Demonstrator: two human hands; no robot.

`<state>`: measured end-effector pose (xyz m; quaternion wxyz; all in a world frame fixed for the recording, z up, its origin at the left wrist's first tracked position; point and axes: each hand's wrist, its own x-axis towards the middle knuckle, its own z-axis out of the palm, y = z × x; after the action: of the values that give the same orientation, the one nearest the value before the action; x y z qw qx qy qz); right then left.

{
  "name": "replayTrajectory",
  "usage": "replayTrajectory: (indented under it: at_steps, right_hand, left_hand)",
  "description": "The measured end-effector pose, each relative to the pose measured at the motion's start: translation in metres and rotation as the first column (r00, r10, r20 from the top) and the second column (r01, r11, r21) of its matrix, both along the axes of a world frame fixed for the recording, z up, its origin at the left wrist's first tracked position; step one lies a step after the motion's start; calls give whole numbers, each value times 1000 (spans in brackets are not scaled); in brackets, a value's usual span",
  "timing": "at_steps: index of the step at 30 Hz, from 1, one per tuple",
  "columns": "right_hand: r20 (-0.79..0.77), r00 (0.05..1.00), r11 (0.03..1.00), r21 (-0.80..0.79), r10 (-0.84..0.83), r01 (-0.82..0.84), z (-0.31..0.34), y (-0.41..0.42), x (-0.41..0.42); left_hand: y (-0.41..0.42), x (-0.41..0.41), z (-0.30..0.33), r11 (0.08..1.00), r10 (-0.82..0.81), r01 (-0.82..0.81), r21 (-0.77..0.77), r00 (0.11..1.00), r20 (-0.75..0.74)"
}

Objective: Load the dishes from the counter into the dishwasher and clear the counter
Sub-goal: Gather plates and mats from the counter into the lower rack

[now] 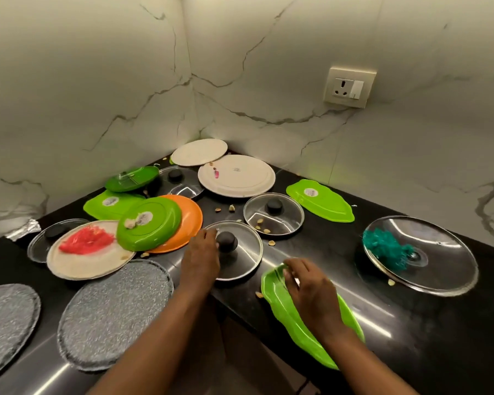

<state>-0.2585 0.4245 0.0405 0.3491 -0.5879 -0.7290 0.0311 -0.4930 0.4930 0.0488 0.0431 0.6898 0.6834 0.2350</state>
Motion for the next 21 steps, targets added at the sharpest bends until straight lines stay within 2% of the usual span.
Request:
replayTrajectory:
  at_steps: [4, 9, 12, 17, 21]
  right_hand:
    - [50, 998, 1000, 13, 27, -27, 11, 76, -28]
    - [151, 986, 997, -15, 72, -71, 14, 165, -67]
    - [247, 966, 994, -86, 80, -60, 8, 211, -83]
    - [357, 930, 977, -214, 86, -8, -1, 260, -95]
    - [392, 914, 968, -249, 107, -7, -8, 287, -110]
  left_hand:
    - [86, -22, 10, 1000, -9, 7, -24, 997, -72]
    - [165, -33, 0, 971, -100, 52, -233, 975, -198]
    - [197, -31, -10, 923, -192, 93, -372, 952, -239]
    - [228, -36, -18, 803, -332, 160, -574, 920, -208]
    - [237, -34, -20, 769, -357, 121, -628, 896, -264]
